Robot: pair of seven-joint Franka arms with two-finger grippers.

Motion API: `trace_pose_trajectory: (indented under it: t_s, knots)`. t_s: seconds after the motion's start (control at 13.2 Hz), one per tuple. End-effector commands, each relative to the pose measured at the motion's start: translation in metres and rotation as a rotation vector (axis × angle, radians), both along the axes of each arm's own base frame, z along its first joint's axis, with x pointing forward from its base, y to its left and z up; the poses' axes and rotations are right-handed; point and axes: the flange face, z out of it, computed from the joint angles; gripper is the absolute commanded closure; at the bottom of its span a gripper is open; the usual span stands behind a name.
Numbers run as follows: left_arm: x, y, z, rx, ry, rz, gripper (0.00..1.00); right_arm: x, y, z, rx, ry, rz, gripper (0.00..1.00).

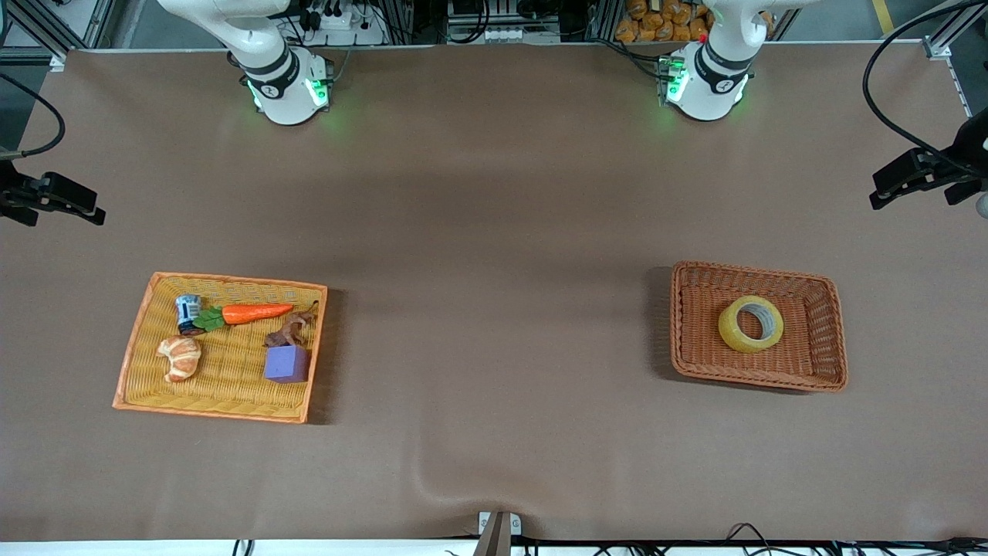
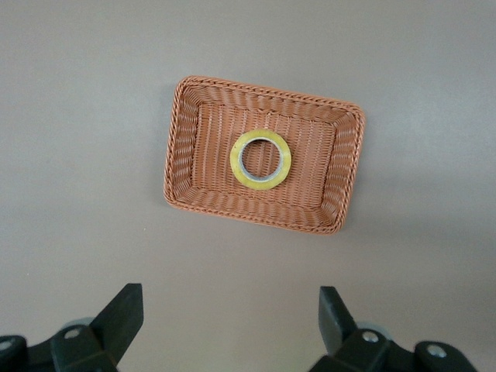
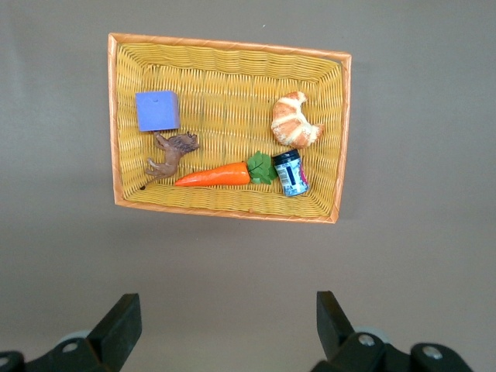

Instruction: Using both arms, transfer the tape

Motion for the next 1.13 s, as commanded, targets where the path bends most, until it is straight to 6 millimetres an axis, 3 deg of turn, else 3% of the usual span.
trace_pose_trajectory:
  t_s: [0.0,0.38,1.06]
  knots:
    - [-0.007,-0.001,0.003,-0.022,0.008,-0.025,0.0,0.001,-0.002,0.001,-0.012,0.001,-0.003,0.0]
    - [-0.005,0.001,0.002,-0.027,0.008,-0.056,0.0,0.001,-0.003,0.002,-0.012,0.0,-0.004,0.0]
    - [-0.005,-0.014,0.002,-0.026,0.014,-0.122,0.0,0.001,-0.008,0.001,-0.012,0.004,-0.009,0.0]
